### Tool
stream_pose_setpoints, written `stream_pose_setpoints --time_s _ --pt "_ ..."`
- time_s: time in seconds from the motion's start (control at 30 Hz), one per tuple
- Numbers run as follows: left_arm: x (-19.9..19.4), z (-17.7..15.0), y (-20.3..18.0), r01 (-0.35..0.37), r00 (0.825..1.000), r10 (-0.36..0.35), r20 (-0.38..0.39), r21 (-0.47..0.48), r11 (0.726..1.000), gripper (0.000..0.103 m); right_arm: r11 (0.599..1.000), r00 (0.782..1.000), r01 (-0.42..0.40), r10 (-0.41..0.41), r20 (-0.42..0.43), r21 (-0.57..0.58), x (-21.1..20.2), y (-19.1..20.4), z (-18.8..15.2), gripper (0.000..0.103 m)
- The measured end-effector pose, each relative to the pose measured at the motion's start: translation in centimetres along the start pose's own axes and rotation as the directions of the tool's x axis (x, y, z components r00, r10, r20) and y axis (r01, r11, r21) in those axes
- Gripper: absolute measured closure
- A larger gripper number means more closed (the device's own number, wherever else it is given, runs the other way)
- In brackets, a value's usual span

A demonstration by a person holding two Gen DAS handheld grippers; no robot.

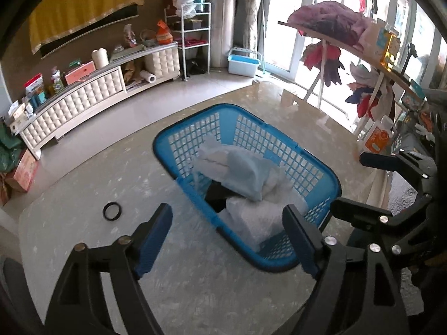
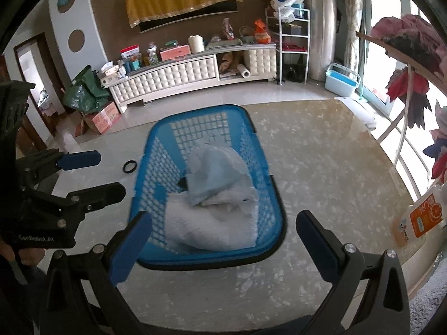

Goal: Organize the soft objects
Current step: 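Withdraw the left gripper while the right gripper moves toward the black ring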

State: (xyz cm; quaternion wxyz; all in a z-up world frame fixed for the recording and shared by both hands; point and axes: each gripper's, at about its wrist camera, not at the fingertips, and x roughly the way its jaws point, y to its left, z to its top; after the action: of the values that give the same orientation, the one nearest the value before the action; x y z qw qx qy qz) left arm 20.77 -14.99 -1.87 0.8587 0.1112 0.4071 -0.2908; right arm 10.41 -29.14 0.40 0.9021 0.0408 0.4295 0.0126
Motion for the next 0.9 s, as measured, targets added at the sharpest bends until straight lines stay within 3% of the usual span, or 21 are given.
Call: stream_pose_setpoints --time_s 0.43,0.7,0.8,0.9 --pt "-5.3 -3.7 3.8 -0.052 0.997 0.056 0.057 -0.071 0.996 0.014 0.995 0.998 -0.052 0.055 0.030 -0.083 -0.4 4.5 0.4 0.000" --pt "-6.9 -6.1 7.3 -0.115 0.991 0.122 0.047 -0.138 0.984 0.009 0.986 0.996 -0.080 0.083 0.018 -0.145 1.2 7.7 1.3 0.000" --pt "-7.2 -7.1 8.9 -0.139 0.988 0.147 0.036 -0.172 0.975 0.000 0.982 0.995 -0.096 0.098 0.004 -0.165 2.1 8.9 1.5 0.000" --pt "-7.4 -8.2 10.6 -0.136 0.989 0.144 0.024 -0.207 0.969 0.000 0.976 0.993 -0.117 0.117 -0.013 -0.184 3.2 10.4 1.6 0.000"
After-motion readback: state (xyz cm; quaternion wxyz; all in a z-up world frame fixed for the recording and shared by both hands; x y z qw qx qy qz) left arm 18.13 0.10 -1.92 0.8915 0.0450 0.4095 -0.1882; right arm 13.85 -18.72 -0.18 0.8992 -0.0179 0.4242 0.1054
